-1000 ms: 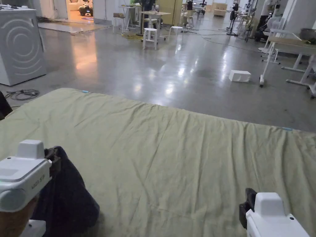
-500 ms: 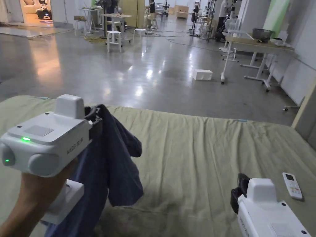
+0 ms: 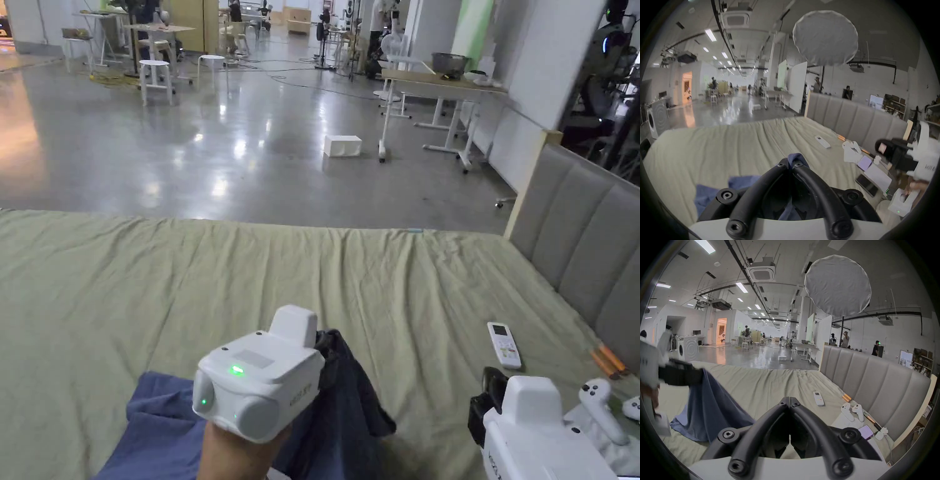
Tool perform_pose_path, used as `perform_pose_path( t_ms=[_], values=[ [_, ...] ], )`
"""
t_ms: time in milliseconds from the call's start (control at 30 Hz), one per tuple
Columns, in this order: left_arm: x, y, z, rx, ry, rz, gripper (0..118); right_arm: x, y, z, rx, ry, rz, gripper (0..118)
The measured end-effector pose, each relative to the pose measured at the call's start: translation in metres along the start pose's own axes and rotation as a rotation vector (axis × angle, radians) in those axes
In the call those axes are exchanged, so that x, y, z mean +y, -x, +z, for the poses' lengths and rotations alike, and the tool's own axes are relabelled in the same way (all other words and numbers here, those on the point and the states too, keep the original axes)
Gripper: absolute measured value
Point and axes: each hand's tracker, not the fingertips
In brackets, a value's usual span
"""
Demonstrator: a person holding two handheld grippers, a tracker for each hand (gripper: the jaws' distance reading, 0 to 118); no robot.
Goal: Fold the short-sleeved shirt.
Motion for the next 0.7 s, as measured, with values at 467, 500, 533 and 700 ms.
perform_pose_path(
  t_ms=[467, 500, 533, 700],
  values=[
    [-0.052, 0.003, 0.008, 0.023, 0.080, 0.001, 70, -0.011, -0.003, -0.001, 0.013, 0.051, -0.011, 0],
    [-0.049, 0.009, 0.014, 0.037, 0.064, 0.005, 70, -0.009, -0.001, -0.001, 0.018, 0.047, -0.011, 0],
    [-0.045, 0.016, 0.021, 0.062, 0.038, 0.016, 70, -0.007, 0.001, -0.001, 0.023, 0.042, -0.012, 0],
    [-0.028, 0.043, 0.067, 0.208, -0.104, 0.057, 70, 0.006, 0.017, -0.002, 0.041, -0.008, -0.019, 0]
  ],
)
